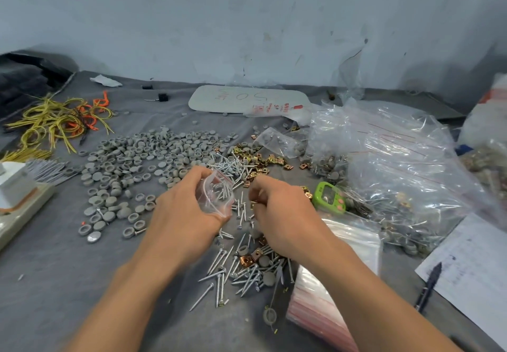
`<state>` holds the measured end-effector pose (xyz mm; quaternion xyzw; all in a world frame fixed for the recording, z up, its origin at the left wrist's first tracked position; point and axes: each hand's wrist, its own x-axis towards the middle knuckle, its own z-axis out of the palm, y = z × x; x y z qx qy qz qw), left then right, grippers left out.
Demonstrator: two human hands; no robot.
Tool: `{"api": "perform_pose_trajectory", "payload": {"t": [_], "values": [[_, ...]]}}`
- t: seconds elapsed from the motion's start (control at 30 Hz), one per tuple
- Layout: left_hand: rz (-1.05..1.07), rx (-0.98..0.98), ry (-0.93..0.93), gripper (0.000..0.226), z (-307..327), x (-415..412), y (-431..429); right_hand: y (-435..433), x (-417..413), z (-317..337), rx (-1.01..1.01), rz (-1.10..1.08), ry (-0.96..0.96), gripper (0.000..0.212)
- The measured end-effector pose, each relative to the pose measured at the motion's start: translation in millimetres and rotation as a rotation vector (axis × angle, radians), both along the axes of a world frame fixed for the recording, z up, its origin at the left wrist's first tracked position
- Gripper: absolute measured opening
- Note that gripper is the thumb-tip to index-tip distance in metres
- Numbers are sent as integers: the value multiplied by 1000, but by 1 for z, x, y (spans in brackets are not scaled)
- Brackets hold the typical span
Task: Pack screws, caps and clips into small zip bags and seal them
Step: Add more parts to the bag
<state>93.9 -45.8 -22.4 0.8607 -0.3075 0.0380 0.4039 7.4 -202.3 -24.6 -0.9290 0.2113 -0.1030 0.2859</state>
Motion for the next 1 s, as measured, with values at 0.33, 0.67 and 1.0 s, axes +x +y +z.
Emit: {"api": "perform_pose_trajectory", "payload": {"t": [0.33, 0.67, 1.0], "values": [[-98, -111, -5, 30, 1, -12, -19, -5, -3, 4, 575, 0, -215, 8], [-303, -147, 101, 30, -2, -1, -27, -24, -15, 4, 1058, 44, -273, 13], [-343, -52, 109, 15, 0, 3, -33, -22, -10, 0, 1067, 49, -280, 5]]}}
